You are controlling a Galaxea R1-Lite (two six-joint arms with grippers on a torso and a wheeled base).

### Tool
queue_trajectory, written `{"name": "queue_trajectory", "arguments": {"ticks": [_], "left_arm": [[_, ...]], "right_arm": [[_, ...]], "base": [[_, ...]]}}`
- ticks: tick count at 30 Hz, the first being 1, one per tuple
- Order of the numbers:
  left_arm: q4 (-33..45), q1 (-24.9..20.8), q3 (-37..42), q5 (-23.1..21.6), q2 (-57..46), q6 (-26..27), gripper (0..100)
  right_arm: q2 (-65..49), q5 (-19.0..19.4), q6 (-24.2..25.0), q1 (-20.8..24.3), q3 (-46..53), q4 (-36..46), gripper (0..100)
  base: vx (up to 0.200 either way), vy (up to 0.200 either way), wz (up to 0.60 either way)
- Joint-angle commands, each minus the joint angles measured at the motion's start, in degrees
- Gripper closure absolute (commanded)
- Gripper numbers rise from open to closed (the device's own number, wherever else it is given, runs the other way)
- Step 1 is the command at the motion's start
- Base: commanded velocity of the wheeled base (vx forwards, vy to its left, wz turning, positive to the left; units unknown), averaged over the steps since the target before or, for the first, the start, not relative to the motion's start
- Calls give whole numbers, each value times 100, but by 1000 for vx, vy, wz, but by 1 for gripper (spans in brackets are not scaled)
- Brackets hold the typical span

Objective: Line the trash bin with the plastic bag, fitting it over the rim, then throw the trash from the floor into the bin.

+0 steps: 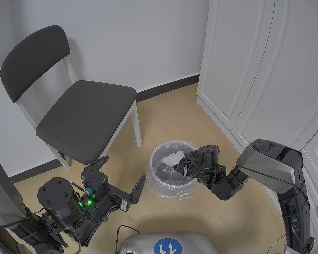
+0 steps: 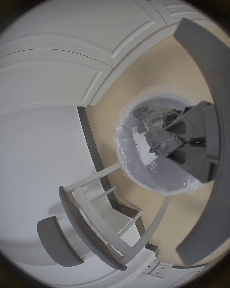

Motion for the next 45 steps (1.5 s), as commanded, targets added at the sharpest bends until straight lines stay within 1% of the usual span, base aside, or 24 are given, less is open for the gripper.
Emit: {"name": "queue_trajectory", "arguments": {"ticks": [1, 6, 8, 10, 13, 16, 19, 25, 26, 29, 33, 36, 45], "left_arm": [[-4, 2, -6, 4, -8, -1, 0], [-4, 2, -6, 4, -43, -1, 0], [-4, 2, -6, 4, -52, -1, 0], [-4, 2, -6, 4, -52, -1, 0], [-4, 2, -6, 4, -61, -1, 0], [-4, 2, -6, 4, -52, -1, 0], [-4, 2, -6, 4, -52, -1, 0], [-4, 2, -6, 4, -43, -1, 0], [-4, 2, 3, 4, -43, -1, 0], [-4, 2, 3, 4, -43, -1, 0], [-12, 11, -59, 4, -78, 61, 0], [-4, 37, -94, -5, -316, 254, 0], [-4, 46, -103, -5, -342, 272, 0]], "right_arm": [[7, -101, 65, 109, -33, -88, 100], [-265, -109, 21, 197, 231, 105, 100], [-432, -109, 3, 250, 310, 395, 100], [-687, -101, 30, 294, 318, 861, 100], [-802, -83, 153, 303, 204, 1406, 100], [-705, -92, 355, 294, -7, 1617, 100], [-432, -92, 416, 241, -270, 1793, 100], [121, -92, 750, 153, -859, 2021, 100], [262, -101, 891, 136, -1044, 2101, 100], [464, -101, 1111, 127, -1299, 2162, 100], [561, -101, 1322, 171, -1439, 2153, 100], [561, -101, 1533, 206, -1475, 2101, 100], [578, -109, 1787, 223, -1686, 2083, 100]], "base": [[0, 0, 0], [0, 0, 0], [0, 0, 0], [0, 0, 0], [0, 0, 0], [0, 0, 0], [0, 0, 0], [0, 0, 0], [0, 0, 0], [0, 0, 0], [0, 0, 0], [0, 0, 0], [0, 0, 0]]}}
